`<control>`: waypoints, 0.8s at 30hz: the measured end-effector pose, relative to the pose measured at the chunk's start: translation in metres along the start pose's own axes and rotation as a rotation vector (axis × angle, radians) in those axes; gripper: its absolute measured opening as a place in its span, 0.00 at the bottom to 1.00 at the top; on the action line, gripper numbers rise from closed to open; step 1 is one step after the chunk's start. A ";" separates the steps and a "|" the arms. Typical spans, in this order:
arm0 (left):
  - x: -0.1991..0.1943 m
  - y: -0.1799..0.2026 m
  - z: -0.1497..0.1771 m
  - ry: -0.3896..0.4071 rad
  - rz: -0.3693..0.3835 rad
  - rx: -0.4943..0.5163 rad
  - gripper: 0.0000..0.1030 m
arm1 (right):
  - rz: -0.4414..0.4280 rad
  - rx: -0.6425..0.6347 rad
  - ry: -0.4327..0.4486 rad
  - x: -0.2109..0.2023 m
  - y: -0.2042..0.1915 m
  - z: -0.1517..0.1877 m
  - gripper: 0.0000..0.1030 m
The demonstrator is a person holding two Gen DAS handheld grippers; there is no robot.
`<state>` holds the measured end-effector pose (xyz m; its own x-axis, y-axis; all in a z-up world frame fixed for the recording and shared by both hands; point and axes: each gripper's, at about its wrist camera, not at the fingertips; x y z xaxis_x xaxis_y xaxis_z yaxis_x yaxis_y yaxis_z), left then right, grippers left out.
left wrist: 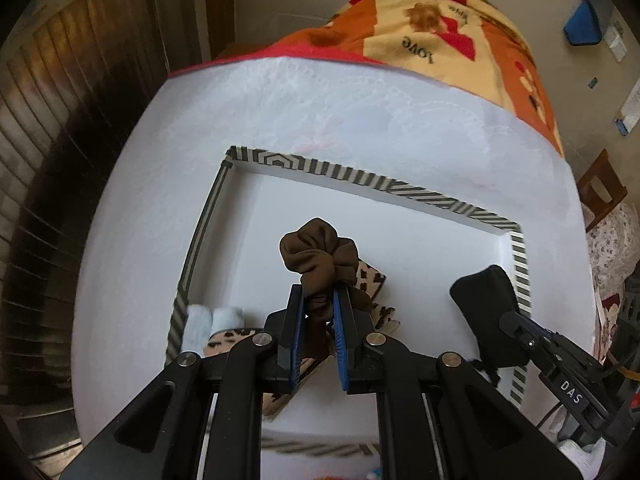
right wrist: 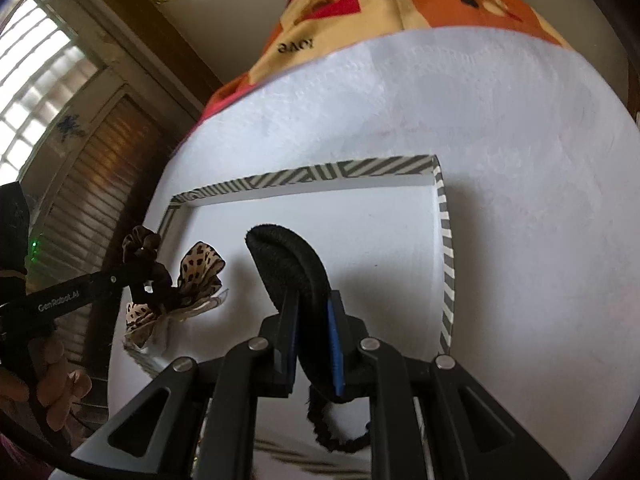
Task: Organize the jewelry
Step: 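Carry the brown scrunchie and black clip into the tray and release both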
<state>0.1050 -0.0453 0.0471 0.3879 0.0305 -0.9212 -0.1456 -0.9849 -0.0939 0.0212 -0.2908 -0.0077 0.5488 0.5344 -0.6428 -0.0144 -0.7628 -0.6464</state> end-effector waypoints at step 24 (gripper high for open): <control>0.011 -0.003 0.000 -0.012 -0.077 -0.012 0.12 | 0.152 -0.171 0.036 -0.010 -0.018 0.004 0.56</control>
<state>0.1096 -0.0423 0.0369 0.3870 0.1082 -0.9157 -0.1050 -0.9815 -0.1603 0.0126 -0.2814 0.0090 0.5810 0.3974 -0.7103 0.0412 -0.8859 -0.4620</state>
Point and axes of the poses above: each gripper's, at about its wrist camera, not at the fingertips, and x roughly the way its jaws point, y to its right, z to its underside, and after that the axes turned 14 degrees about -z, right-handed
